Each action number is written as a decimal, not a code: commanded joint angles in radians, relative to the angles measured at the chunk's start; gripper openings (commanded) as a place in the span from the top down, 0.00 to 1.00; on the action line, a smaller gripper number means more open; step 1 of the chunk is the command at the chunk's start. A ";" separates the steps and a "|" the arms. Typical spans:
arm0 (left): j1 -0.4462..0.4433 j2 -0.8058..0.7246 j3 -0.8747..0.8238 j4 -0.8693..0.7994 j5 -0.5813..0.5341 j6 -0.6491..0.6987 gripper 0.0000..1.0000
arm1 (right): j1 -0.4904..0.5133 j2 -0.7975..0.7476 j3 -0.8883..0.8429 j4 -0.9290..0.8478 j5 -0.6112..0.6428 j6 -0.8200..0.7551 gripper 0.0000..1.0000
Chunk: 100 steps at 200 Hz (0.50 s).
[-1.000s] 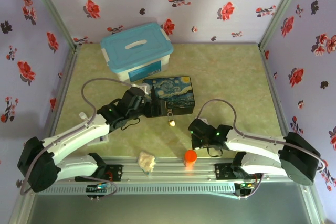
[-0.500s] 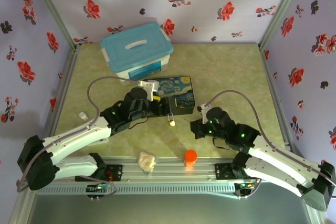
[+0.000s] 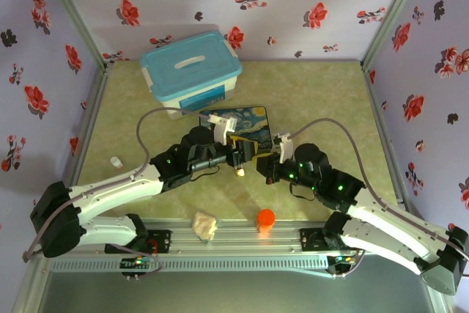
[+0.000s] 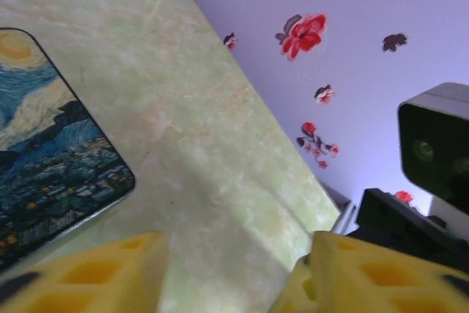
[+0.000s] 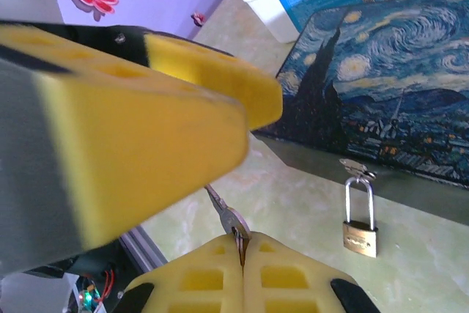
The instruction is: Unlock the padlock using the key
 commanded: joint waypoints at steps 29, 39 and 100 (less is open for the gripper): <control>-0.008 0.003 -0.002 0.044 0.011 -0.017 0.71 | -0.011 0.002 0.006 0.104 -0.018 0.040 1.00; -0.009 0.001 -0.005 0.051 0.011 -0.020 0.74 | -0.013 -0.001 -0.008 0.127 -0.016 0.052 1.00; -0.009 -0.007 -0.045 0.094 -0.016 -0.072 1.00 | -0.019 0.039 -0.040 0.238 -0.030 0.099 1.00</control>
